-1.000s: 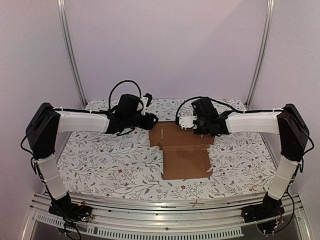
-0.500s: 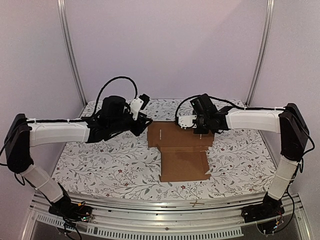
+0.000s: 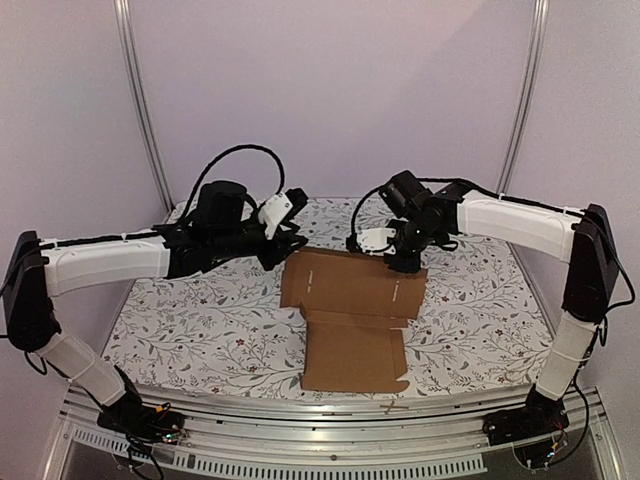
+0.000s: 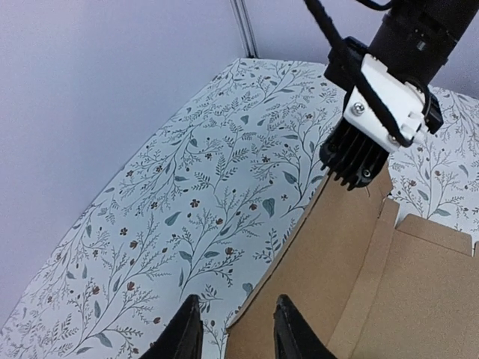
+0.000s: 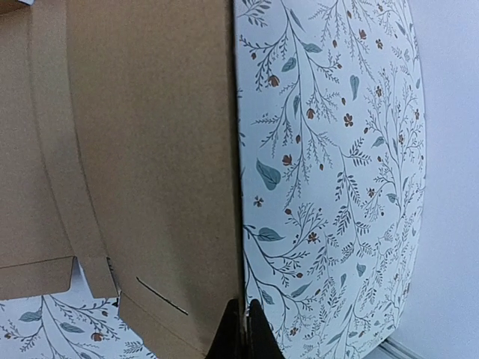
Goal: Fold the paper box
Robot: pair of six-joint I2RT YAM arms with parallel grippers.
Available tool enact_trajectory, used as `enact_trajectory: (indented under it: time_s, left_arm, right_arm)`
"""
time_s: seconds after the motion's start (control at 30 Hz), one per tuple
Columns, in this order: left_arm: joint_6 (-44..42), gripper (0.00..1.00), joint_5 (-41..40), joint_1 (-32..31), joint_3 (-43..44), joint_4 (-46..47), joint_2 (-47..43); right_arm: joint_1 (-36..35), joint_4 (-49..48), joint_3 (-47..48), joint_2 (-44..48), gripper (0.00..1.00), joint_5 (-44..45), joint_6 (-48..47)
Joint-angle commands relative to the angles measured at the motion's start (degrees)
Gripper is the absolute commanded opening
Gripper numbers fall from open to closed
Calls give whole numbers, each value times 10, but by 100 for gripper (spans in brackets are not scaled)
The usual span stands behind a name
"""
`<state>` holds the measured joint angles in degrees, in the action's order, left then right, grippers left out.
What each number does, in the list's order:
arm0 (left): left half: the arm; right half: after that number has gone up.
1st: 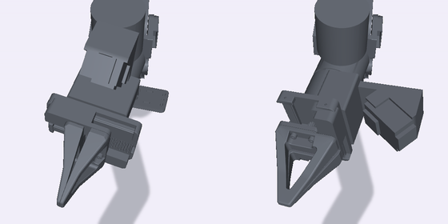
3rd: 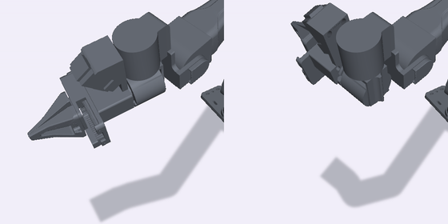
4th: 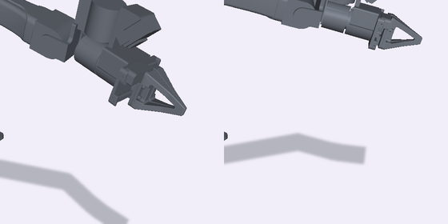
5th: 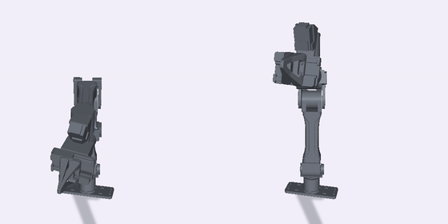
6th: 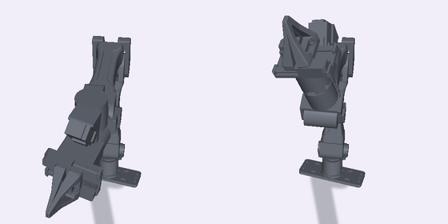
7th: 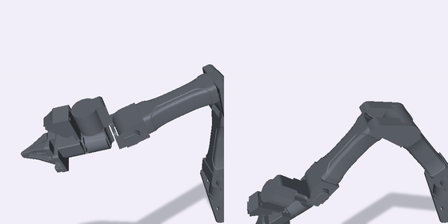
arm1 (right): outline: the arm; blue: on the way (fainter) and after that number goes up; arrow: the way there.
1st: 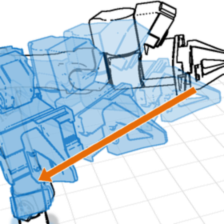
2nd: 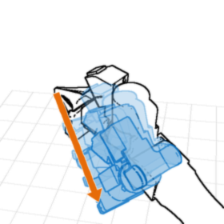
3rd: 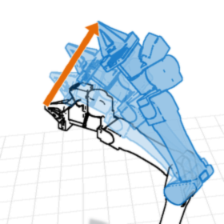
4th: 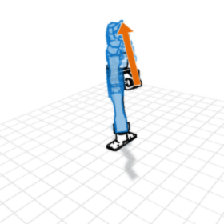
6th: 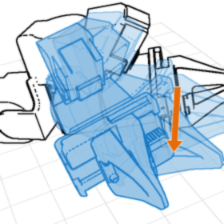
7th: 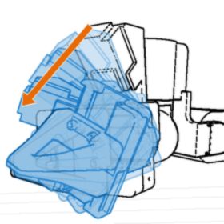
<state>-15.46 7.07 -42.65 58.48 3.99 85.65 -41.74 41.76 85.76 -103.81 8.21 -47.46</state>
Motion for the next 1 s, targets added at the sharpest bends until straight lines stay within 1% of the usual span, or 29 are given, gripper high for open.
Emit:
enact_trajectory:
  time_s: [0.0, 0.1, 0.2, 0.23, 0.4, 0.43, 0.57, 0.63, 0.87, 0.97]
  left_arm:
    - [-12, 33, 15, -6, 30, -38, 19]
    - [-16, 29, 13, -7, 34, -38, 19]
    - [-18, 29, 12, -7, 40, -38, 23]
    - [-19, 29, 15, -8, 44, -64, 25]
    - [-30, 30, 8, -25, 65, -91, 47]
    - [-31, 29, 6, -28, 67, -96, 50]
    - [-33, 15, -17, -38, 75, -107, 56]
    - [-33, 11, -22, -41, 74, -110, 56]
    - [-14, 9, -46, -50, 84, -125, 74]
    - [5, 10, -67, -54, 74, -98, 78]
  right_arm:
    - [-4, 91, 30, 28, 0, -61, 41]
    - [-4, 100, 31, 35, 0, -67, 46]
    - [-4, 105, 31, 41, 0, -74, 49]
    - [-4, 106, 31, 43, 0, -75, 50]
    - [-3, 109, 34, 50, 0, -75, 58]
    - [-4, 109, 35, 49, 0, -75, 60]
    - [-4, 109, 37, 49, 0, -75, 65]
    - [-4, 109, 40, 47, 0, -72, 69]
    - [-3, 100, 52, 38, 0, -57, 94]
    - [-4, 83, 48, 36, 0, -48, 105]
